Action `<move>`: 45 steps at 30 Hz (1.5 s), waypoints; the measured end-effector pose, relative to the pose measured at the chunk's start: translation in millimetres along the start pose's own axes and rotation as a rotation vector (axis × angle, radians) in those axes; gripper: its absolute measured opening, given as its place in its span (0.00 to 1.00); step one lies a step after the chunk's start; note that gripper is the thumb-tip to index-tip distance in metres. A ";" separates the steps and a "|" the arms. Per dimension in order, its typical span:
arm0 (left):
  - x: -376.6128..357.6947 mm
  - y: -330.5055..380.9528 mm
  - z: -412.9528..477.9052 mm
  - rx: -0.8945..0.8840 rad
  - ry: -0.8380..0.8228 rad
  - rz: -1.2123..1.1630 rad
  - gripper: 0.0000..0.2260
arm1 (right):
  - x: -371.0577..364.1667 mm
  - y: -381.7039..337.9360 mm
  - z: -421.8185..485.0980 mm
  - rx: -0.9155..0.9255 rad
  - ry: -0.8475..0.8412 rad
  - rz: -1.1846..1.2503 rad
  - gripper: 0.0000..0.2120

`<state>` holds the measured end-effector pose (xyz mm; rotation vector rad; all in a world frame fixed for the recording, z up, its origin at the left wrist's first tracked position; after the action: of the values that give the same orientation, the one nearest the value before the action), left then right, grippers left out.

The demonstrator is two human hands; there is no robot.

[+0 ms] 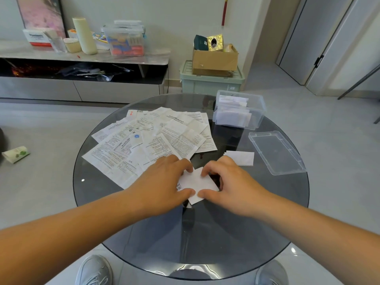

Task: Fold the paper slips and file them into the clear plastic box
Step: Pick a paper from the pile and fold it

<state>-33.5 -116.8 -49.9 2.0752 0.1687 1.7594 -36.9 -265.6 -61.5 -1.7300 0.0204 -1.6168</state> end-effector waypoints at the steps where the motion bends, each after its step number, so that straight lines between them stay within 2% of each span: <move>1: 0.1 0.9 3.0 0.018 -0.011 0.004 0.20 | -1.1 0.4 -0.6 0.003 -0.010 -0.010 0.16; 12: 1.7 9.8 35.5 0.227 -0.189 0.037 0.19 | -2.0 -0.2 -5.3 0.014 -0.003 -0.010 0.16; 18: 2.1 14.7 35.6 0.166 -0.237 -0.041 0.09 | -1.1 1.1 -7.5 0.002 -0.010 0.008 0.17; 21: 10.3 14.1 33.3 0.158 -0.189 -0.210 0.06 | 3.9 2.7 -8.3 -0.023 0.041 0.091 0.25; 23: 14.6 10.5 29.5 0.211 -0.205 -0.468 0.06 | 11.4 6.8 -9.2 -0.076 0.156 0.259 0.28; 24: 14.1 9.5 26.7 0.244 -0.246 -0.620 0.06 | 15.2 9.8 -9.8 -0.105 0.218 0.345 0.27; 26: 11.4 9.2 21.2 0.293 -0.337 -0.879 0.08 | 24.6 13.7 -10.6 -0.139 0.315 0.477 0.15; 28: 9.6 13.0 15.2 0.284 -0.403 -1.029 0.08 | 32.7 13.6 -13.0 -0.136 0.348 0.554 0.04; 30: 10.9 18.0 10.8 0.191 -0.397 -0.942 0.08 | 41.0 9.5 -16.6 -0.086 0.346 0.536 0.03; 32: 10.6 21.4 5.9 0.088 -0.343 -0.708 0.07 | 47.5 2.4 -21.8 -0.010 0.323 0.432 0.06; 36: 3.2 28.4 -2.0 -0.070 -0.245 -0.294 0.08 | 33.3 -3.8 -28.3 0.078 0.082 0.108 0.07; 39: 0.4 35.1 -7.3 -0.187 -0.144 0.001 0.05 | 20.4 -6.2 -30.3 0.162 -0.040 0.051 0.03; 41: 4.8 38.3 -8.4 -0.213 -0.096 -0.026 0.04 | 23.3 -6.8 -31.3 0.178 -0.015 0.059 0.03; 45: 13.4 39.8 -8.0 -0.171 -0.087 -0.247 0.04 | 43.5 -7.5 -32.3 0.226 0.178 -0.006 0.04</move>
<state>-45.3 -146.4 -21.5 1.9145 0.2302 1.4818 -59.5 -297.7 -23.4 -1.4140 -0.0786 -1.7038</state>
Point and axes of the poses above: each hand's wrist, its own z-axis towards the middle knuckle, its own x-axis out of the back of the hand, y = z × x, the point moved 8 cm from there along z, towards the middle knuckle, and after that the axes turned 14 degrees about x, right-handed, at the moved point
